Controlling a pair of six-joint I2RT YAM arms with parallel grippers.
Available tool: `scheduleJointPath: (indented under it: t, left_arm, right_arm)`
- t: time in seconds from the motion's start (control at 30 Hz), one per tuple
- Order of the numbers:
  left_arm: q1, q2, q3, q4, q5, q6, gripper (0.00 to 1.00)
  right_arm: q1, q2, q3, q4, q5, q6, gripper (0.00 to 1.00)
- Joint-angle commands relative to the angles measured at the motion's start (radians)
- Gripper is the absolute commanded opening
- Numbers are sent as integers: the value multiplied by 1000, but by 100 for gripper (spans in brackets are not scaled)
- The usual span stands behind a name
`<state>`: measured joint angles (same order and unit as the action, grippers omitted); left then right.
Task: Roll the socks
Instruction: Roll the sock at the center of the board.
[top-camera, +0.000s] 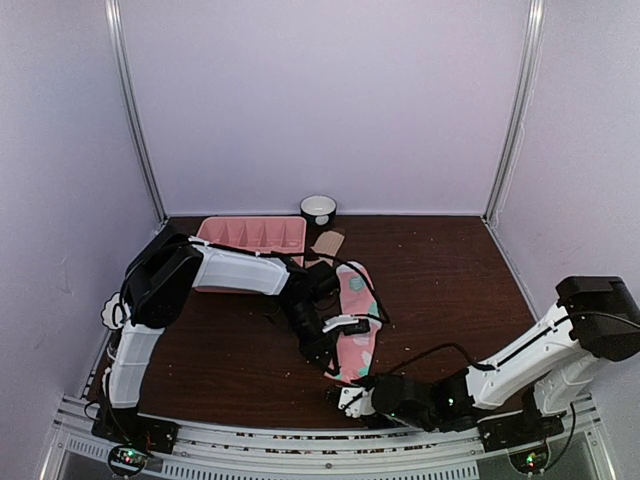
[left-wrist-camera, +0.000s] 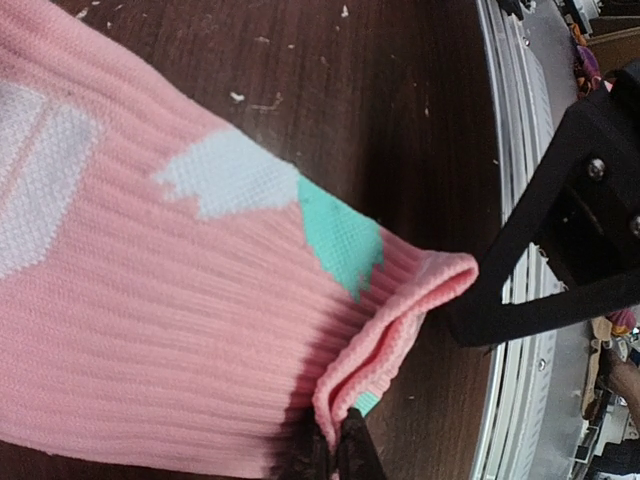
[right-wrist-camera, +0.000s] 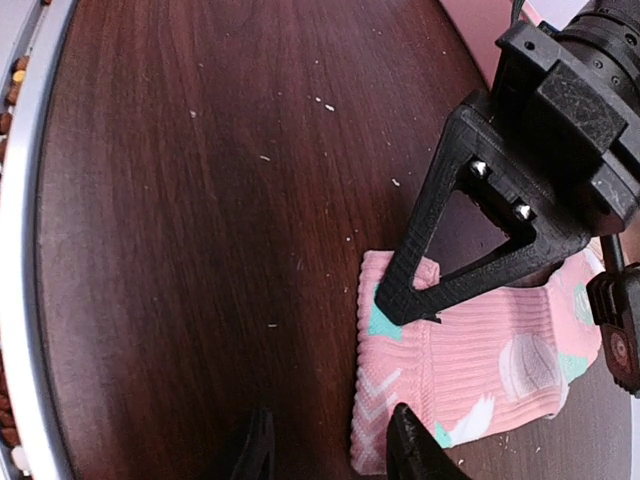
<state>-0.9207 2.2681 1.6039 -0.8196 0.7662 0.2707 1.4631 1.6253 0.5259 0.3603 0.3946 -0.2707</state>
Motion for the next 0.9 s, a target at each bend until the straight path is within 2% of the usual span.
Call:
scheduleJointPath:
  t: [0.0, 0.2, 0.3, 0.43, 0.53, 0.67, 0.77, 0.8, 0.87]
  left_arm:
    - [7, 65, -35, -78, -82, 37, 0]
    - [14, 55, -42, -82, -62, 58, 0]
    - [15, 41, -36, -103, -51, 96, 0]
    - [27, -22, -75, -106, -34, 148, 10]
    - [42, -94, -121, -93, -47, 189, 33]
    - [96, -246, -230, 16, -57, 187, 64]
    - [104, -318, -281, 57, -86, 217, 68]
    - [104, -335, -293, 67, -88, 226, 81]
    - [96, -360, -312, 84, -97, 252, 84]
  right_arm:
    - [-45, 53, 32, 37, -42, -44, 38]
    - [-84, 93, 35, 41, -87, -11, 27]
    - [-95, 126, 26, 41, -105, 42, 24]
    - [-105, 162, 3, 50, -143, 151, 20]
    - [-117, 167, -29, 71, -193, 239, 13]
    - [-137, 129, -70, 115, -280, 345, 5]
    - [-158, 100, -88, 160, -364, 409, 1]
    - [-171, 92, -92, 173, -401, 432, 0]
    - [-216, 81, -109, 225, -495, 490, 0]
